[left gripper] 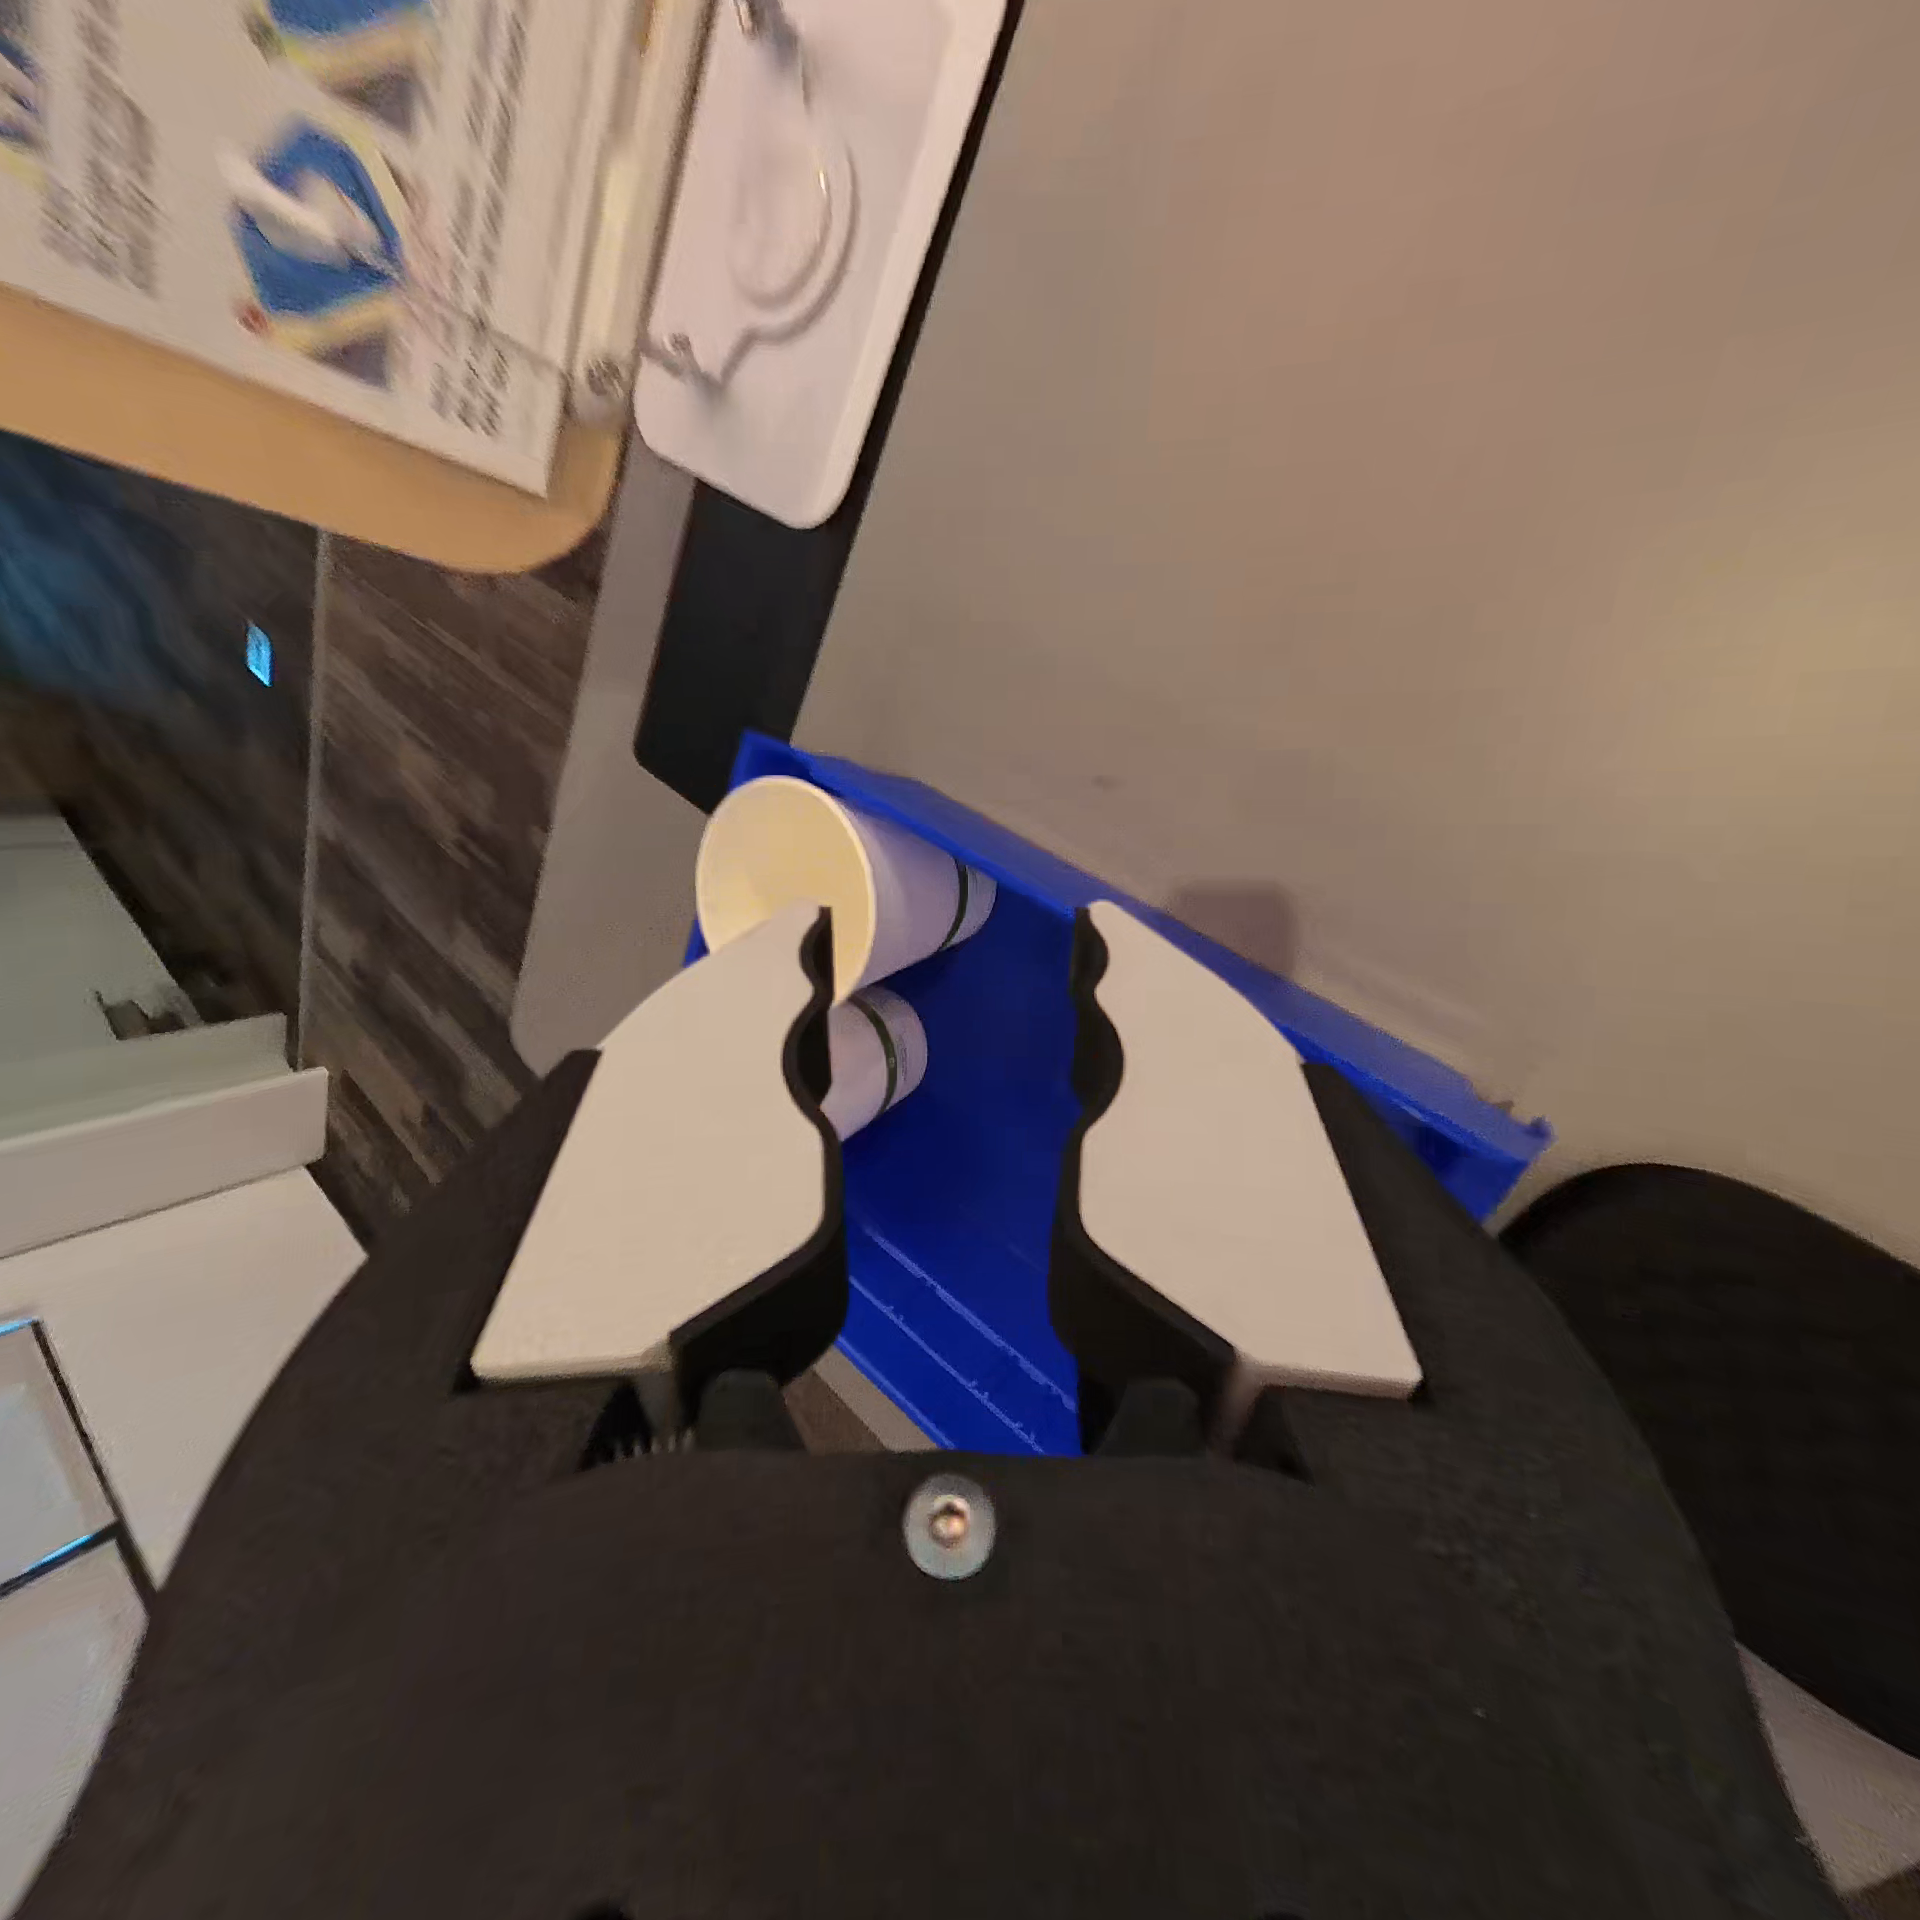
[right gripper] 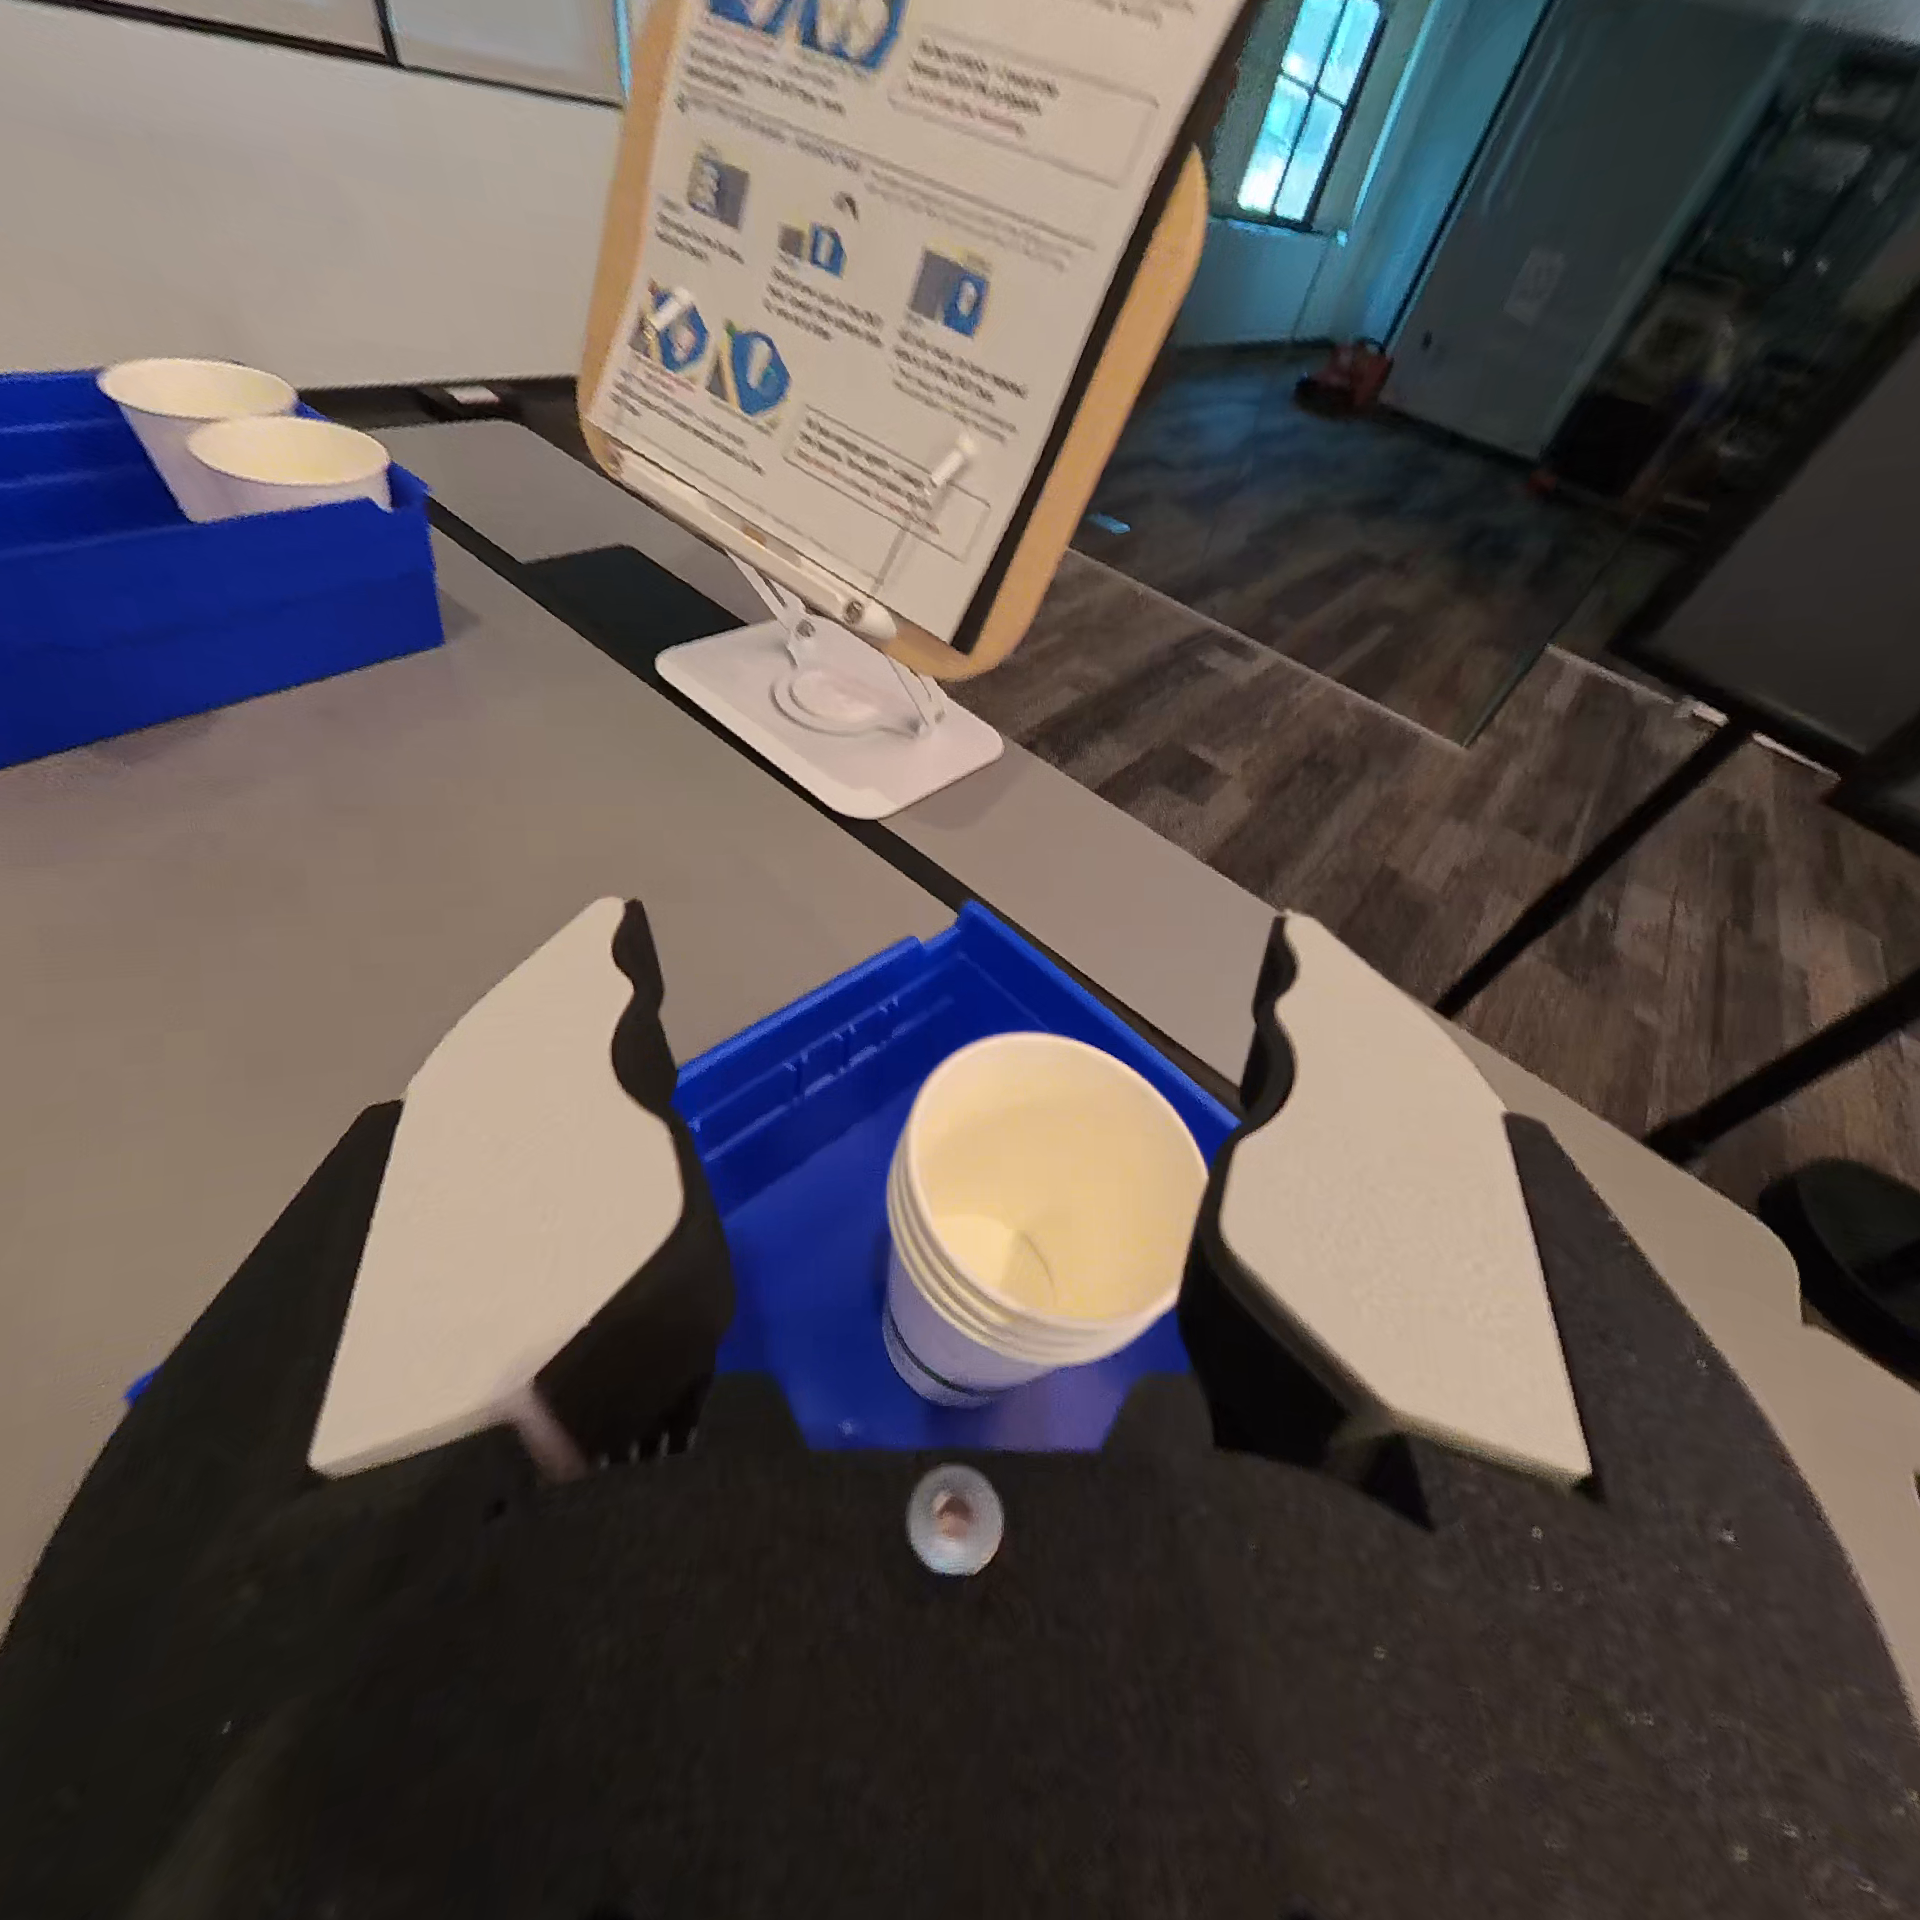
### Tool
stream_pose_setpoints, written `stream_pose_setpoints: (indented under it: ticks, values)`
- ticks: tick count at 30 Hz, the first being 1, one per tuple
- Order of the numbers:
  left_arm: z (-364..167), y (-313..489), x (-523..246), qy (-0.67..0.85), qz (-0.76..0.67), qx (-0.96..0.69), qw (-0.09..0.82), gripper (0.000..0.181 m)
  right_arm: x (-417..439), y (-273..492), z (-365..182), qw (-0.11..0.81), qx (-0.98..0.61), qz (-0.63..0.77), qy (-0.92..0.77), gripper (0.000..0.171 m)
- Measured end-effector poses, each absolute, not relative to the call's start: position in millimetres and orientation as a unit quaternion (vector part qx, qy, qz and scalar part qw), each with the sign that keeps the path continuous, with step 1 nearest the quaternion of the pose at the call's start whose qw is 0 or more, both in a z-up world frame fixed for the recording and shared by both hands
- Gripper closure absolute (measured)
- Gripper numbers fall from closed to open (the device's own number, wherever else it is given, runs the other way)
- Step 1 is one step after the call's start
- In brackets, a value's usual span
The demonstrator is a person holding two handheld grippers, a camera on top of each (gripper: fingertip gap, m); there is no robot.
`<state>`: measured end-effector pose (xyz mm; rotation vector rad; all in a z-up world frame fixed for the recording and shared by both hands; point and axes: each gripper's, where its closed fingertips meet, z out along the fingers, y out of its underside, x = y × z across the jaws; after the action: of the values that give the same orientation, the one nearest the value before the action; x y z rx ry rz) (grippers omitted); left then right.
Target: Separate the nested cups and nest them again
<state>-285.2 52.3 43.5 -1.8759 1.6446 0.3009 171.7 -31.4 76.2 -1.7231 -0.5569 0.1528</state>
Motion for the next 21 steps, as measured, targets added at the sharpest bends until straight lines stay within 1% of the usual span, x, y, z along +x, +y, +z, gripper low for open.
stream_pose_setpoints:
  ticks: [1,4,6,11,15,18,20,21]
  values:
    - [31.4,63.2,-291.9,0.626,0.132,-0.708,0.298,0.141,166.3,-31.7,78.5,0.618,-0.743,0.071,-0.248,0.065]
    - [-2.1,92.9,-310.3,0.648,0.193,-0.694,0.247,0.144,156.4,-31.6,77.2,0.612,-0.742,0.079,-0.261,0.065]
    - [-21.1,107.1,-318.1,0.655,0.207,-0.695,0.211,0.144,155.3,-31.2,74.4,0.607,-0.745,0.076,-0.265,0.065]
    - [-45.6,134.0,-331.7,0.67,0.236,-0.687,0.155,0.143,160.2,-31.9,73.5,0.607,-0.747,0.082,-0.259,0.066]
    - [-59.9,143.0,-335.8,0.661,0.219,-0.705,0.135,0.145,163.3,-33.2,76.4,0.615,-0.741,0.095,-0.251,0.067]
    - [-68.8,143.1,-337.7,0.664,0.212,-0.707,0.124,0.154,163.7,-32.9,76.2,0.615,-0.741,0.102,-0.249,0.068]
    - [-74.3,140.6,-339.0,0.666,0.204,-0.708,0.117,0.168,163.5,-32.3,74.7,0.613,-0.743,0.101,-0.25,0.068]
    - [-75.5,140.6,-339.6,0.667,0.205,-0.707,0.117,0.17,163.1,-31.7,73.6,0.611,-0.744,0.1,-0.25,0.068]
